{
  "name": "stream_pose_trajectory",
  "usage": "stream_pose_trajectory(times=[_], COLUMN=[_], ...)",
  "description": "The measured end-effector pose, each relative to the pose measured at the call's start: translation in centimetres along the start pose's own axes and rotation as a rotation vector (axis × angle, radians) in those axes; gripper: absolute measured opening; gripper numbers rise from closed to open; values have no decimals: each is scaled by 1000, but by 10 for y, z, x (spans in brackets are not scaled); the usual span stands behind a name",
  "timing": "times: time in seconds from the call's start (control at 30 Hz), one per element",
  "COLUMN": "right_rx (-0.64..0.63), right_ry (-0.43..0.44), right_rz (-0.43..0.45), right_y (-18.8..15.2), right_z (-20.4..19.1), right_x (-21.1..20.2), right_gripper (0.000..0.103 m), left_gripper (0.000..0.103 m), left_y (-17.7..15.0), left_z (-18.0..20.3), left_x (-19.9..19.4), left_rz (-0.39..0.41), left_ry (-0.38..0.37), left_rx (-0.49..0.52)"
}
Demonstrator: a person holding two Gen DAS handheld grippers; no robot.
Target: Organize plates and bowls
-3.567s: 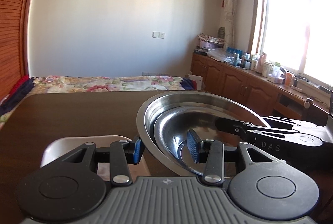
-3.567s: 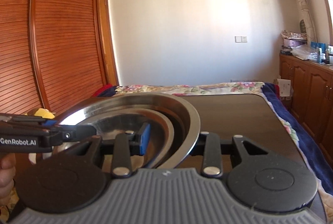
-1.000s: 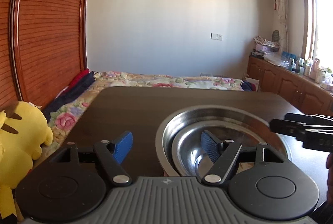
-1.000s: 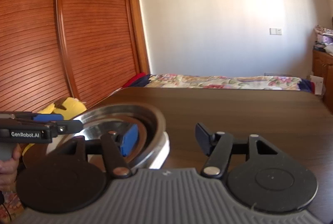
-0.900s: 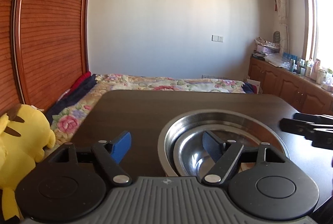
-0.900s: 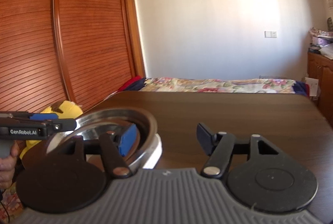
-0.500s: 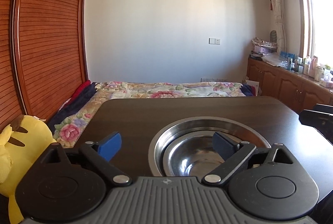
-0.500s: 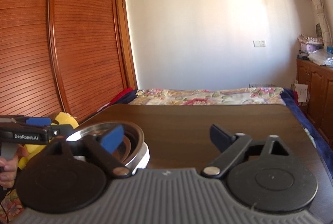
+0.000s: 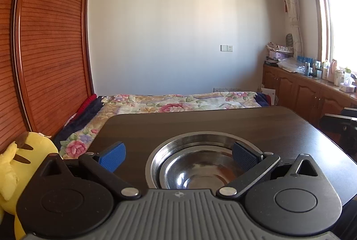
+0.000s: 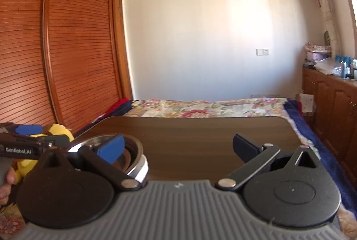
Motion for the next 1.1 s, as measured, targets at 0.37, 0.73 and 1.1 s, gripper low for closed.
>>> stream_pose_trajectory(times=[0.37, 0.73, 1.1], right_rx=[25, 20, 29], right_ry=[-50, -115, -143], right_rz=[-20, -53, -80], right_y=[-3, -11, -27], right_z=[1, 1, 2], right_x=[-13, -20, -16], right_gripper=[103, 103, 103], left_gripper=[103, 103, 103], left_y=[-11, -26, -37], left_z=[17, 21, 14], left_x=[-16, -18, -12], left_rz=[-18, -30, -53], left_ry=[-47, -25, -3], left_rx=[9, 36, 36])
Point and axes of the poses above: each gripper's, at about its wrist camera, not at the fingertips, and x roughly the way its jaws point, z to its right, y to its top, the point moved 2 cm from there along x, roughly the way its jaws point, and after that the axes turned 15 degrees about -x, right-handed, at the moved point
